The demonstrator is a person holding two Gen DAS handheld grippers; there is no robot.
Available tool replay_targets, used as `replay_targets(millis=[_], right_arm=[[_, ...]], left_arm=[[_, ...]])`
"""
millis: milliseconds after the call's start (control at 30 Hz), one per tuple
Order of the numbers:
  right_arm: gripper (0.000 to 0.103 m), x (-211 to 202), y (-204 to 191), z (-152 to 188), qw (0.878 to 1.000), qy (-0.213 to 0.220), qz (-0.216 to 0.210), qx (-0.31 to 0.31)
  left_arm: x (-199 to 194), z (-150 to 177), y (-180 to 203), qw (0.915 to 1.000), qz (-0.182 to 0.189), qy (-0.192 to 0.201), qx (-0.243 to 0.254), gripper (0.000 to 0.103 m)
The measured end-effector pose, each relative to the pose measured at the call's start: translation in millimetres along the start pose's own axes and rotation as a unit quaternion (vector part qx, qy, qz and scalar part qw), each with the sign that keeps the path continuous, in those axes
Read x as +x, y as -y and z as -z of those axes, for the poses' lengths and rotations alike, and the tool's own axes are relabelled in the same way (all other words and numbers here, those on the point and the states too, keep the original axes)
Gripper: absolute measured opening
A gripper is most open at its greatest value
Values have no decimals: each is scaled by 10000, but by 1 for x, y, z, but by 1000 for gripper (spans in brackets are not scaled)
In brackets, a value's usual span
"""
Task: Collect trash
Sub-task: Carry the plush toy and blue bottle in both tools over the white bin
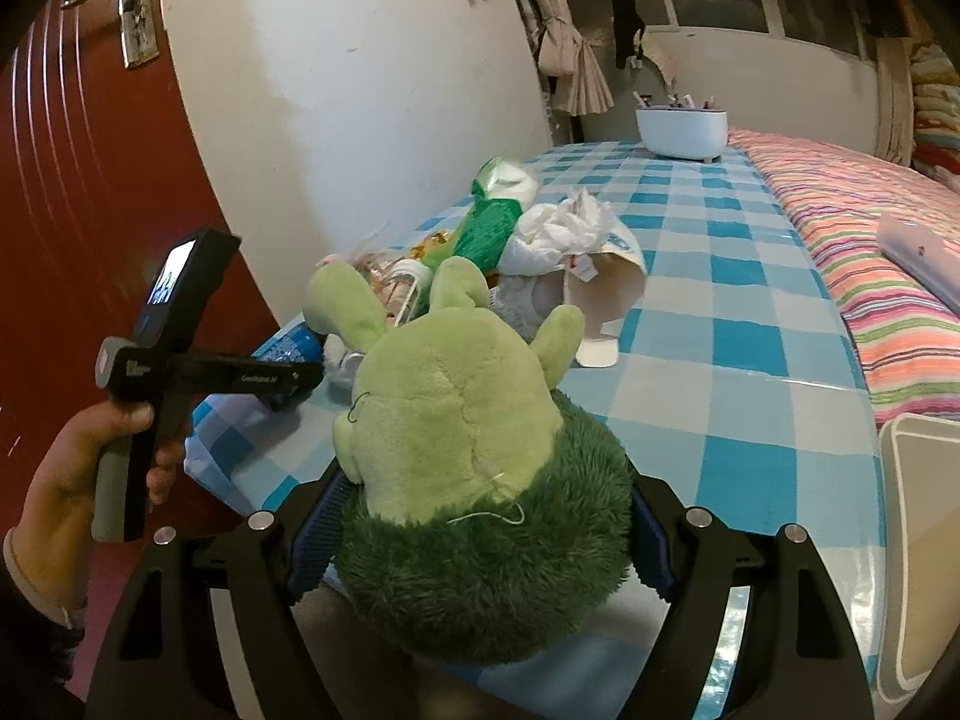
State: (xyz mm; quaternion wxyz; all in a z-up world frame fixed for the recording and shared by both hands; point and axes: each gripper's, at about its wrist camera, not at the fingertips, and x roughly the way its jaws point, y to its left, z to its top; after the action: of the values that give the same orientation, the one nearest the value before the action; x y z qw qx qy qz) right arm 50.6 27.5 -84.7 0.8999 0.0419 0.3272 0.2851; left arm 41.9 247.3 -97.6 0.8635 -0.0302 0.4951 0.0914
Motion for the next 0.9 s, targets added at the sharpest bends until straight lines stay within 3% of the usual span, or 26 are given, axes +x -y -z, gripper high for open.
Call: replay_targets(millis=[233, 500, 733, 900], right_arm=[[76, -6, 12, -1, 9995, 291, 128, 38], [76, -15, 24, -7, 9983, 511, 256, 111], [76, -19, 26, -15, 9966, 754, 331, 23], [76, -28, 34, -29, 9930, 1038, 542, -135]], left_arm=[[-22, 11, 9, 9977, 58, 638, -212, 42], [-34, 22, 14, 9952, 59, 945, -255, 41], [-70, 20, 6, 9877, -28, 1500, -443, 41], [-95, 4, 22, 9788, 159, 1970, -532, 41]])
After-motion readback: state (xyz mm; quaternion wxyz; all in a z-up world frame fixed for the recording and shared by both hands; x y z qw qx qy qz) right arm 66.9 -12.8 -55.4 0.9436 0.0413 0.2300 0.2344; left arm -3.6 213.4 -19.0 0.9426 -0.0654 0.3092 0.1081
